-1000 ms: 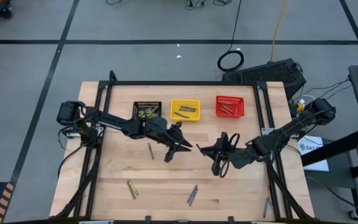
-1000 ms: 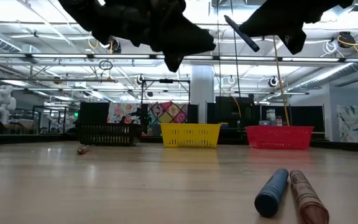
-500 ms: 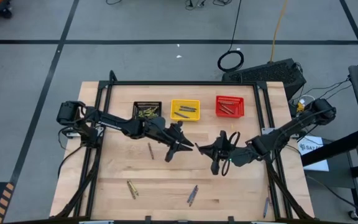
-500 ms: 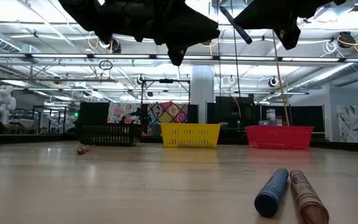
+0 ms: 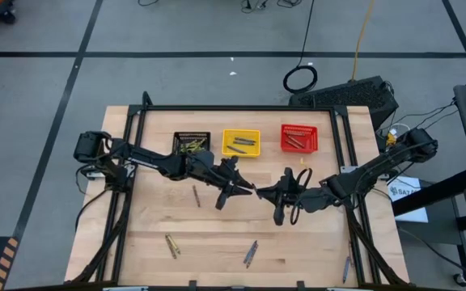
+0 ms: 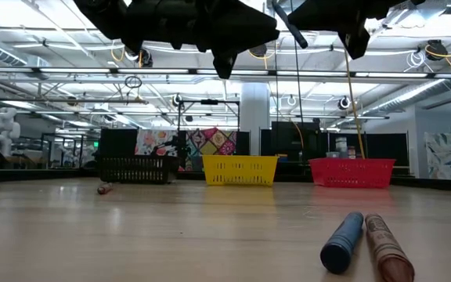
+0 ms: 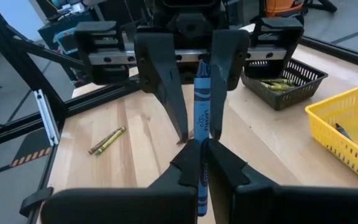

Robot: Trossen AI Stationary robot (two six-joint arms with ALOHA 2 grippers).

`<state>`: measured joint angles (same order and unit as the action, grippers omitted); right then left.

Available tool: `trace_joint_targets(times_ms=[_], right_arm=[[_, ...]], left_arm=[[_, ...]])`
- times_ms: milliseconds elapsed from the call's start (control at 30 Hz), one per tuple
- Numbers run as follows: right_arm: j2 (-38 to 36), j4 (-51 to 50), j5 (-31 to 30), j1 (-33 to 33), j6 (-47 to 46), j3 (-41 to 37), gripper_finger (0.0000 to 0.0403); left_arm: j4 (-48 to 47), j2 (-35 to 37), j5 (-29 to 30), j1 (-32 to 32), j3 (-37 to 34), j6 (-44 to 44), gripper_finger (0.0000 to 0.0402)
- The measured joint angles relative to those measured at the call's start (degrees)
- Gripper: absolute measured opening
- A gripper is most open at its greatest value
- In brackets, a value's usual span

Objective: Sort crayons
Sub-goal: Put the blue crayon into the yellow bin

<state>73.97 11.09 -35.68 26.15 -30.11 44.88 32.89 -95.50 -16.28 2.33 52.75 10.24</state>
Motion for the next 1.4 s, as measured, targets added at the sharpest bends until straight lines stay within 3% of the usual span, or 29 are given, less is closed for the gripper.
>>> trace_joint_targets(times_ms=[567,900,1167,1400], right_arm=[[0.0,1.0,0.0,-0.8,0.9,0.0,0.0000],[2.5,5.6,5.9,-4.5,2.7,0.0,0.0000],[3.2,6.2,6.0,-4.8,3.3,-0.1,0.0000],[3.3,7.0,6.0,-4.8,4.0,-0.1,0.0000]], left_arm=[[4.5,0.0,2.8,-0.1,0.0,0.1,0.0084],[7.5,0.1,3.1,-0.1,0.1,0.0,0.0083],[4.5,0.1,1.8,-0.1,0.1,0.0,0.0013],[4.4,0.1,1.5,-0.1,0.1,-0.1,0.0013]])
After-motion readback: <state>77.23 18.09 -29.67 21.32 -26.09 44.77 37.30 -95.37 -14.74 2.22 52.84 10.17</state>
